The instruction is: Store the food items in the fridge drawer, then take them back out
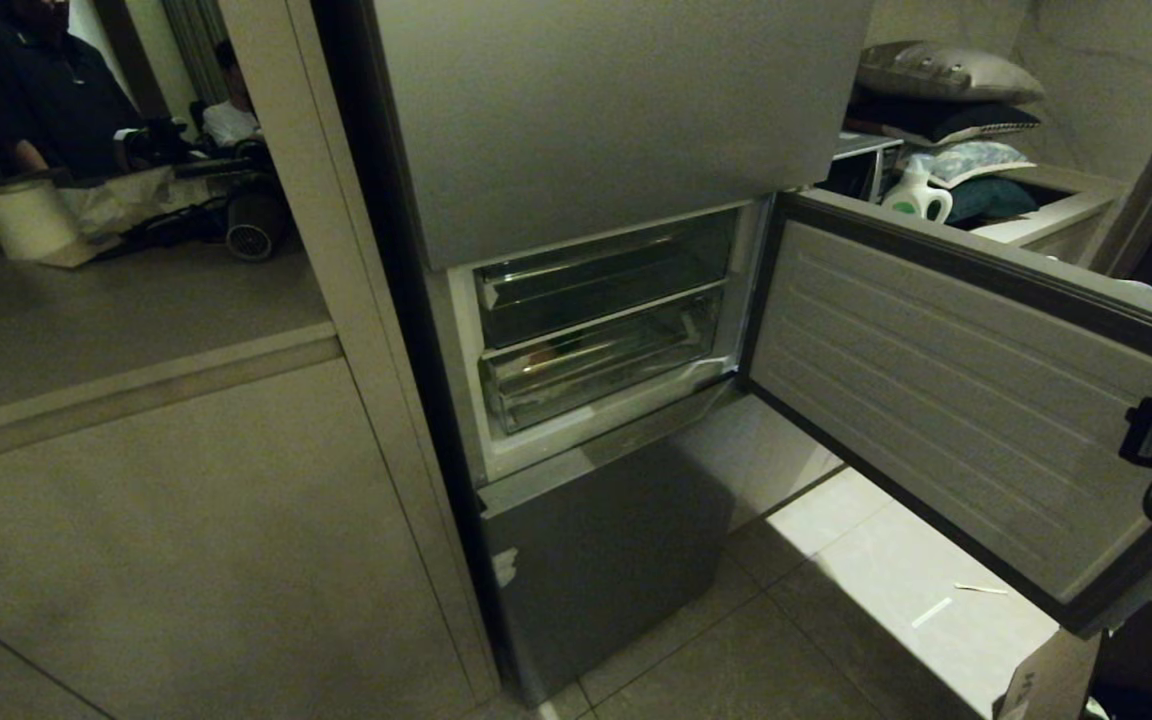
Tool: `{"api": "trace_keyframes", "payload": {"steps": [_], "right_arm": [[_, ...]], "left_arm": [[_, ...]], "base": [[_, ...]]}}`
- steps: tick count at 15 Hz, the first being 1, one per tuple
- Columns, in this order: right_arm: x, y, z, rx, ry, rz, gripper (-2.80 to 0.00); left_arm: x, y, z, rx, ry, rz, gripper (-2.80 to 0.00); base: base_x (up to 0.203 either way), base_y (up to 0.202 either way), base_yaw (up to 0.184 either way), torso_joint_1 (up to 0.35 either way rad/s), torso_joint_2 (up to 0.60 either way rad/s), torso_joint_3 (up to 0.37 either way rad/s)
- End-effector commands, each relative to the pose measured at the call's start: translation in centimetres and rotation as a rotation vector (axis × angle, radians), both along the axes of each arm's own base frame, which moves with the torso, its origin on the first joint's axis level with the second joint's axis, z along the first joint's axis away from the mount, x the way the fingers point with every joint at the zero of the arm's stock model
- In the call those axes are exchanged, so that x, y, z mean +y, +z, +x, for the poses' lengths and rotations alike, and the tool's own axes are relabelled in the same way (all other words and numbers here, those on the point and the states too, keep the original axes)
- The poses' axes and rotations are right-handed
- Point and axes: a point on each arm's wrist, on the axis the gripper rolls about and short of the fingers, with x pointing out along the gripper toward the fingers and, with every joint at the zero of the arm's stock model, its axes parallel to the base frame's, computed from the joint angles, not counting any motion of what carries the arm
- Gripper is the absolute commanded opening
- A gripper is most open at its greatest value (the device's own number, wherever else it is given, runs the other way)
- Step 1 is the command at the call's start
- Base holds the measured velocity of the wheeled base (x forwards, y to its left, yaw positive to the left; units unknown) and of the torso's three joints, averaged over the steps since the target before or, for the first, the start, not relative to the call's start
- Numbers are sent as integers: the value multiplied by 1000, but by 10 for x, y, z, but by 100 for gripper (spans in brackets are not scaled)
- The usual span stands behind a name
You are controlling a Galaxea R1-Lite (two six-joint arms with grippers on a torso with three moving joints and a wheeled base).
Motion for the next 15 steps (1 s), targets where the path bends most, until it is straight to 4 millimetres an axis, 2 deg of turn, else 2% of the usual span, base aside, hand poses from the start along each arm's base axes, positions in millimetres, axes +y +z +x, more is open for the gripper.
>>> {"api": "trace_keyframes", "payload": {"steps": [1, 6, 8, 10, 12, 15], "right_arm": [[3, 5, -12, -19, -1, -8, -280], [14, 17, -42, -39, 8, -55, -280], [27, 20, -67, -80, 41, -66, -280], [55, 10, -102, -108, 157, -70, -280], [76, -4, -146, -165, 276, -91, -280], [86, -32, -213, -280, 366, -154, -280]], "left_arm": [[0, 0, 0, -1, 0, 1, -280], [0, 0, 0, 0, 0, 1, -280], [0, 0, 0, 1, 0, 1, -280], [0, 0, 0, 1, 0, 1, -280], [0, 0, 0, 0, 1, 1, -280], [0, 0, 0, 0, 0, 1, -280]], "base": [[0, 0, 0, 0, 0, 0], [0, 0, 0, 0, 0, 0], [0, 0, 0, 0, 0, 0], [0, 0, 0, 0, 0, 0], [0, 0, 0, 0, 0, 0], [0, 0, 0, 0, 0, 0]]}}
